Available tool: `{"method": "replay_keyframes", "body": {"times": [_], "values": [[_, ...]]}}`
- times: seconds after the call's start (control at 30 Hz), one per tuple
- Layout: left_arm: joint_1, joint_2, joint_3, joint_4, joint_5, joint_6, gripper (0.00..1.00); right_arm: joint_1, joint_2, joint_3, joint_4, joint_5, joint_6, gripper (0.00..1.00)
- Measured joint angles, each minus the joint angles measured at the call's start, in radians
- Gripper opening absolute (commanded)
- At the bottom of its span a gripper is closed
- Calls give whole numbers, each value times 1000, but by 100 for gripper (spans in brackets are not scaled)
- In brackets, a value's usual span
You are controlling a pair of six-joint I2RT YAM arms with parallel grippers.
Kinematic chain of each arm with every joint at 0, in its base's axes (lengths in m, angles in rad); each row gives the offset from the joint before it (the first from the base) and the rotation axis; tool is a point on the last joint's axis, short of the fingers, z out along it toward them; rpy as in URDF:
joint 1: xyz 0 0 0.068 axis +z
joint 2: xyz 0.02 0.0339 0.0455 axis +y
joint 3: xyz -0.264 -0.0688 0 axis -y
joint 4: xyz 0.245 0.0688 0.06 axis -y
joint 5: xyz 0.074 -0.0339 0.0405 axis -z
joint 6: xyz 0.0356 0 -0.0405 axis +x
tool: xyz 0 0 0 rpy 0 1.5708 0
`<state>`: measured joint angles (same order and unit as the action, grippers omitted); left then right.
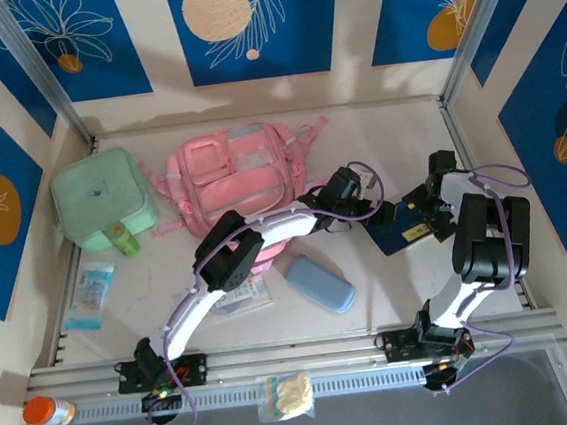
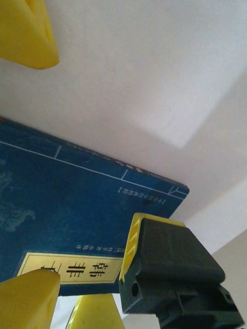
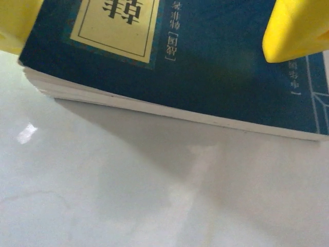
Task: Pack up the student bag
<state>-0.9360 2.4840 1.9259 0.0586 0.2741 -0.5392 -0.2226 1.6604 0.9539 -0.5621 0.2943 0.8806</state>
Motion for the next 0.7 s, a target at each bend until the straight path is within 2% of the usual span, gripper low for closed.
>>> {"method": "replay_keyframes", "body": {"times": [0.17,0.3,0.47,0.63,0.7], "values": [[-3,-5,-4,-17,38,-13,100,26,1,10,19,-45,-10,100],[-5,-68,-114,27,60,-41,99,62,6,18,40,-92,-22,100],[-15,-211,-344,72,65,-104,100,113,22,36,43,-123,-34,100],[-29,-368,-592,141,27,-196,100,209,23,39,51,-185,-37,100],[-34,-404,-642,147,2,-218,100,234,23,46,40,-197,-43,99]]}}
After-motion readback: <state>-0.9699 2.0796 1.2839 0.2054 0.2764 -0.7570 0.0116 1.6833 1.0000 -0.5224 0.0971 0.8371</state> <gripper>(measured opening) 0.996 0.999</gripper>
